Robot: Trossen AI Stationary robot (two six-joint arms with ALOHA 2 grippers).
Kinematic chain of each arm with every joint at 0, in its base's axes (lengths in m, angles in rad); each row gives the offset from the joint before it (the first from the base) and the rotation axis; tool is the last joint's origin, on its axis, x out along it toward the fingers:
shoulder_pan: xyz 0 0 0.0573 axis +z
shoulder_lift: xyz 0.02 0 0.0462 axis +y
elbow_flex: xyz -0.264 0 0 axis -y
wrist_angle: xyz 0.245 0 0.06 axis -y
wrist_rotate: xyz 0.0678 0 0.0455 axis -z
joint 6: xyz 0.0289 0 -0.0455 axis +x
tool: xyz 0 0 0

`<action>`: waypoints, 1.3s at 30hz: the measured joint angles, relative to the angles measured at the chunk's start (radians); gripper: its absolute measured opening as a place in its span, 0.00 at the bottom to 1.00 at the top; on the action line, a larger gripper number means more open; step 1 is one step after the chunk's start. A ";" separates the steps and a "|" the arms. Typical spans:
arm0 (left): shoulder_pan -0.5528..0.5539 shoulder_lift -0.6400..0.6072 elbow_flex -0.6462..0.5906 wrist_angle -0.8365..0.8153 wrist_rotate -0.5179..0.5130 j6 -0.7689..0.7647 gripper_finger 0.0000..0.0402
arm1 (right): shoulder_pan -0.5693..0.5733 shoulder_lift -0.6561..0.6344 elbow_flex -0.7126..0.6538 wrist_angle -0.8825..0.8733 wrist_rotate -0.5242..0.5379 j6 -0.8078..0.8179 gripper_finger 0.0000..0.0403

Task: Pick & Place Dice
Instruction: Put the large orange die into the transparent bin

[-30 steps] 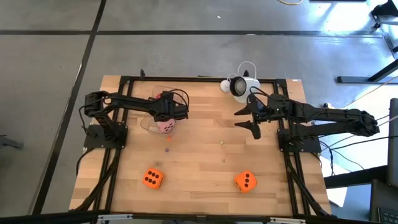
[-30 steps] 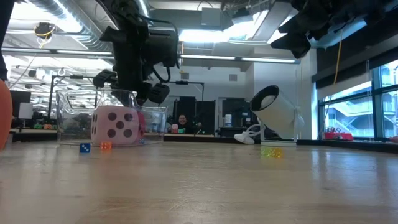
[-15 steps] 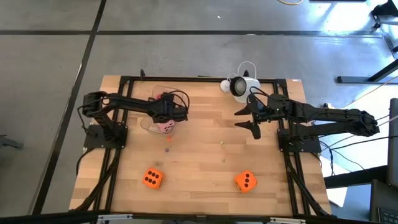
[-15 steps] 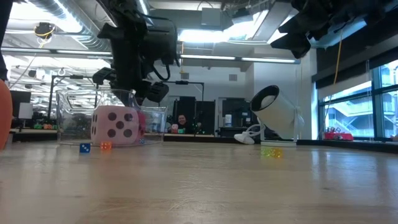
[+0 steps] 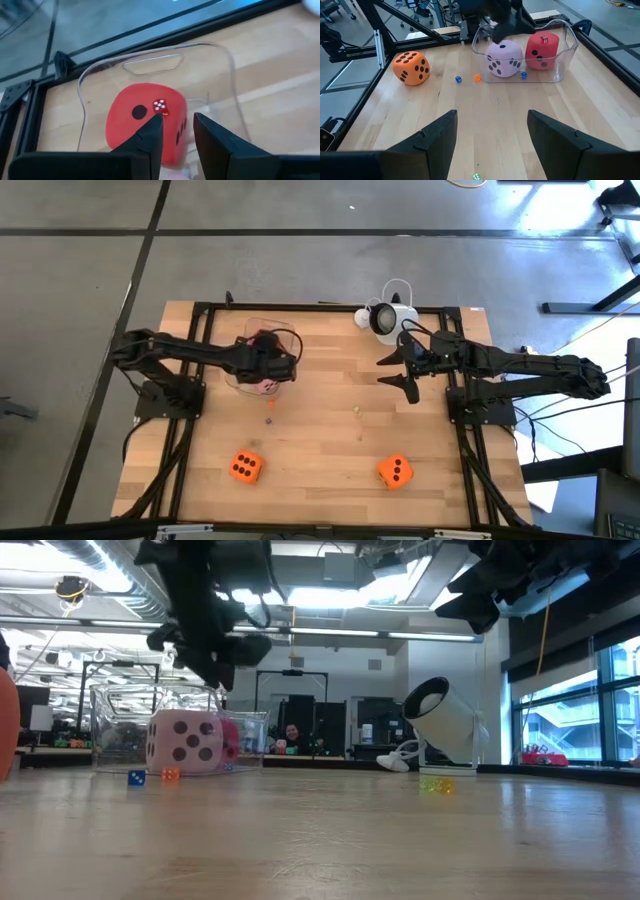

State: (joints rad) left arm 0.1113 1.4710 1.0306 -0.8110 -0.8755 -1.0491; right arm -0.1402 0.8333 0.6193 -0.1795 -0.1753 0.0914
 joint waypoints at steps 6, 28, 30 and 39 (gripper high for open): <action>-0.071 -0.082 0.001 0.027 0.016 0.109 0.25 | 0.000 0.000 0.000 0.000 0.000 -0.001 0.60; -0.407 -0.169 0.002 0.652 0.109 0.750 0.25 | 0.000 0.000 0.000 0.023 0.000 0.001 0.60; -0.425 -0.169 0.002 0.704 0.143 0.802 0.25 | 0.000 0.000 0.000 0.023 0.000 0.002 0.60; -0.468 -0.169 0.003 0.794 0.197 0.878 0.25 | 0.000 0.000 0.000 0.023 -0.043 0.005 0.60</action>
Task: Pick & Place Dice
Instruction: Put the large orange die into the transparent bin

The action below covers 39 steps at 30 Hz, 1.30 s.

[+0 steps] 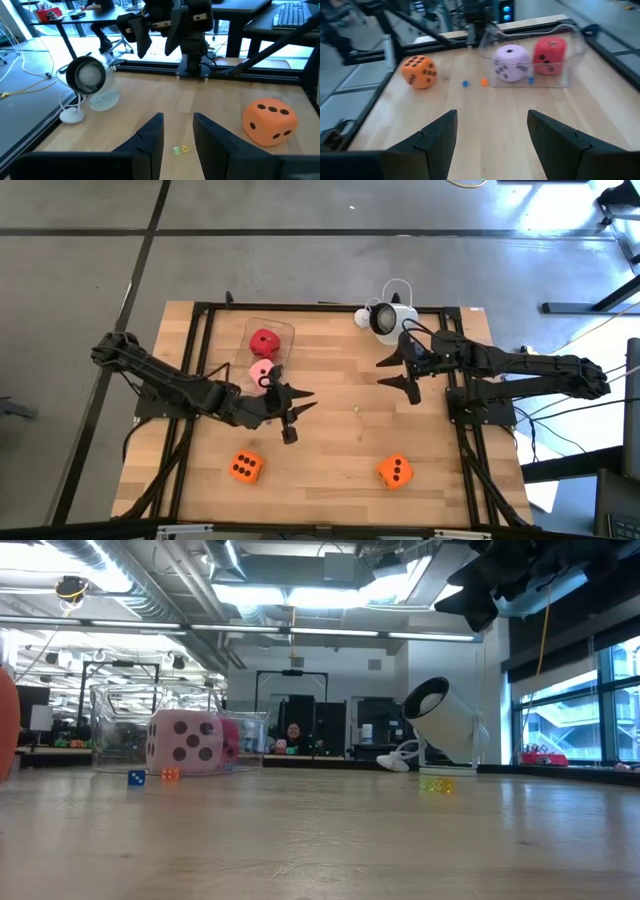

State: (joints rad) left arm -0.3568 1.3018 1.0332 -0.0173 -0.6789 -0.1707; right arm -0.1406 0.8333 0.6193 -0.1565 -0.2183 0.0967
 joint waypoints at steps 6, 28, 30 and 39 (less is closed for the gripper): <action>0.001 0.008 0.000 0.005 -0.001 0.003 0.24 | 0.000 0.000 0.000 0.019 -0.102 0.001 0.60; 0.005 0.207 0.001 0.366 0.235 0.085 0.21 | 0.316 0.000 0.000 0.066 -0.078 0.310 0.60; 0.005 0.240 0.001 0.421 0.273 0.080 0.21 | 0.352 0.000 0.000 0.066 -0.078 0.353 0.60; -0.004 0.389 0.001 0.690 0.417 -0.015 0.17 | 0.521 0.000 0.000 0.063 -0.078 0.564 0.60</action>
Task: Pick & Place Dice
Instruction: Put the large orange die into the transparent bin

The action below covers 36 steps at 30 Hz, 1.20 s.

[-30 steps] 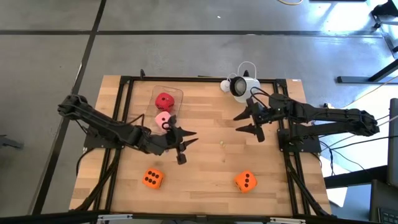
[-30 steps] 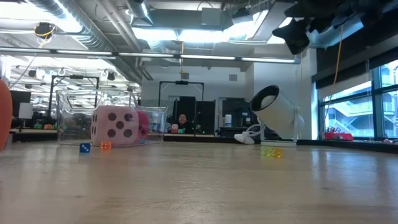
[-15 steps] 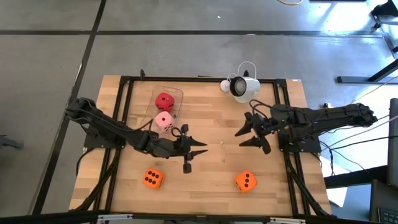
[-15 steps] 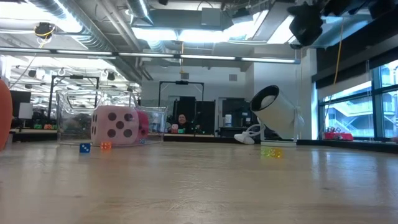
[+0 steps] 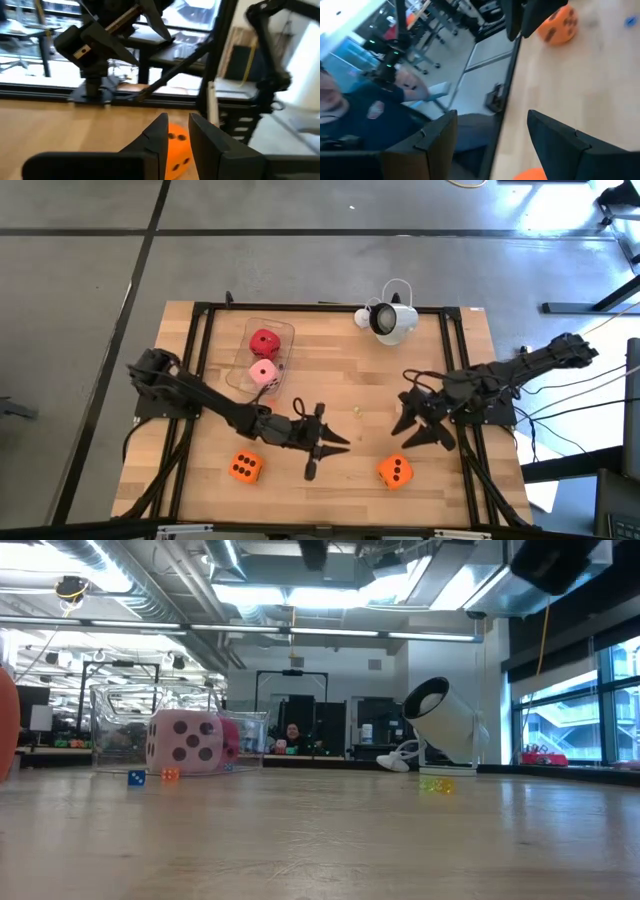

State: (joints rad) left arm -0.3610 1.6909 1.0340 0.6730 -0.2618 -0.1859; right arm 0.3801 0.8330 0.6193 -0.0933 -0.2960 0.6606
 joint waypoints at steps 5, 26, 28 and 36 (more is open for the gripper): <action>-0.007 0.067 0.013 0.080 0.025 -0.028 0.15 | 0.079 0.000 0.000 -0.005 0.000 0.145 0.60; 0.015 0.240 0.218 -0.108 0.199 -0.103 0.14 | 0.221 0.000 0.000 -0.410 0.125 0.673 0.60; 0.018 0.241 0.233 -0.192 0.221 -0.120 0.14 | 0.231 0.003 0.000 -0.410 0.158 0.694 0.60; 0.027 0.241 0.266 -0.329 0.228 -0.170 0.14 | 0.255 0.080 0.000 -0.432 0.195 0.729 0.60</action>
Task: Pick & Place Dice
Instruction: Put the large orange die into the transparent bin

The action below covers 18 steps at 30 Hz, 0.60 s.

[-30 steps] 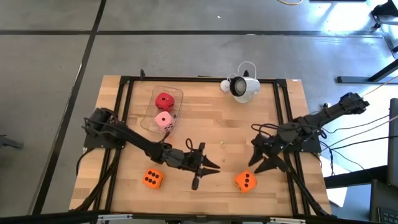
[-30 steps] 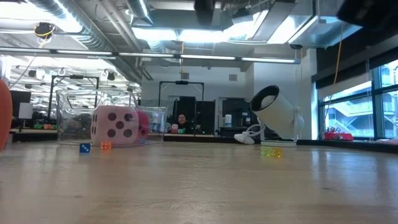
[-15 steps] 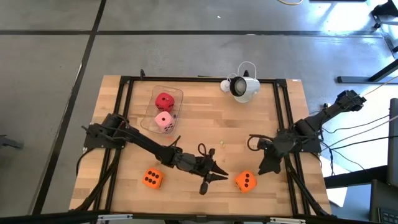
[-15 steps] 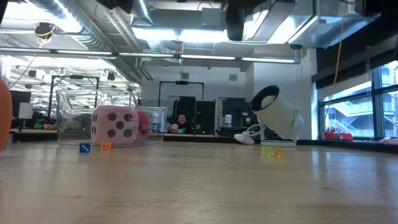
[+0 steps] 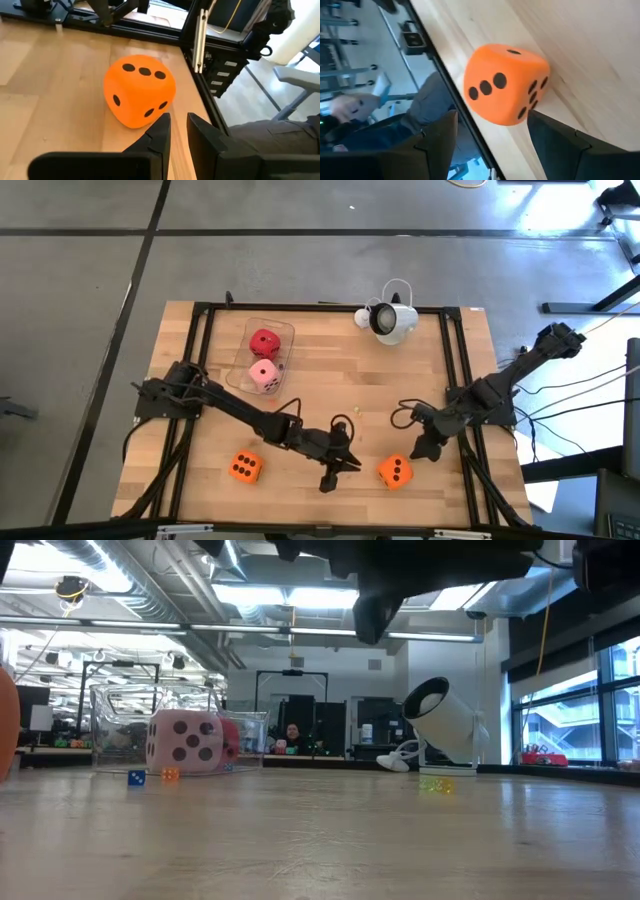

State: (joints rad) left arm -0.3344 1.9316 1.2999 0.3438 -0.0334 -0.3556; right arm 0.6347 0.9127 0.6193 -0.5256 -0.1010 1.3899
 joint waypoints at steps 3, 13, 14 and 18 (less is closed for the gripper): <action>0.000 0.000 0.002 -0.004 0.001 -0.017 0.14 | 0.011 0.047 0.000 0.001 -0.001 0.017 0.60; -0.016 0.000 0.001 -0.052 0.128 -0.141 0.12 | 0.025 0.144 0.000 0.011 -0.014 0.019 0.60; -0.019 0.000 0.001 -0.055 0.127 -0.152 0.12 | 0.025 0.145 0.000 0.013 -0.011 0.020 0.60; -0.019 0.000 0.001 -0.092 0.126 -0.177 0.12 | 0.026 0.147 0.000 0.017 0.005 0.020 0.60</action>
State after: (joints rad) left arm -0.3535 1.9316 1.3007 0.2517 0.0926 -0.5330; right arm 0.6604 1.0595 0.6193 -0.5087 -0.0957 1.4095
